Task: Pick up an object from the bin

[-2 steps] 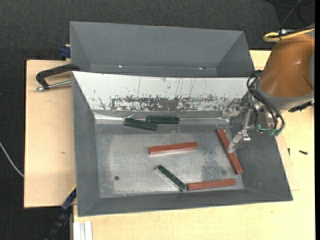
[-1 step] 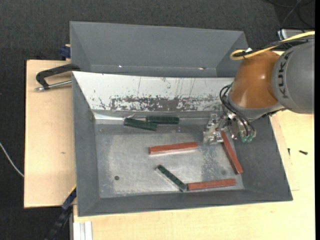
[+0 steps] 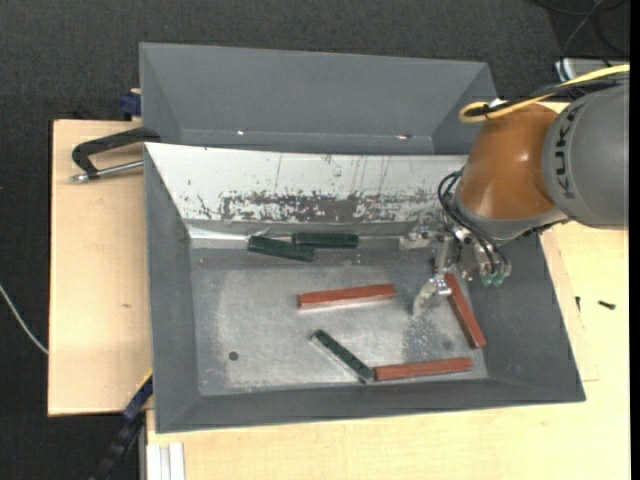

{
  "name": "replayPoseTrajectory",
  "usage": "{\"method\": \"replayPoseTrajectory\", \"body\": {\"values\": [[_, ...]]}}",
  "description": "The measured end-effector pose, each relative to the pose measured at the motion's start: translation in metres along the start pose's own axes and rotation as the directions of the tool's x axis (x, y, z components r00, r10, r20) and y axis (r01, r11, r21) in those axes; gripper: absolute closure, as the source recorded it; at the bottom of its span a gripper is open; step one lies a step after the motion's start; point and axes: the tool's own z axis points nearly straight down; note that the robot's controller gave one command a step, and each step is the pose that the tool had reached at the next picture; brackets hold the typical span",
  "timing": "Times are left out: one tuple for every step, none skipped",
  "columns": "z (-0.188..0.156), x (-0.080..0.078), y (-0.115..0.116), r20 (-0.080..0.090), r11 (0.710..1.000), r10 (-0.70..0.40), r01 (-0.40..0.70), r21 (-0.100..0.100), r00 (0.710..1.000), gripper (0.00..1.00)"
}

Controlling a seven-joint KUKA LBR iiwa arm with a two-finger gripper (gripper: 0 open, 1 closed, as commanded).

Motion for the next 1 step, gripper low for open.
{"method": "replayPoseTrajectory", "body": {"values": [[0.0000,0.0000,0.0000,0.000,1.000,0.000,0.000,0.000,1.000,0.00]]}}
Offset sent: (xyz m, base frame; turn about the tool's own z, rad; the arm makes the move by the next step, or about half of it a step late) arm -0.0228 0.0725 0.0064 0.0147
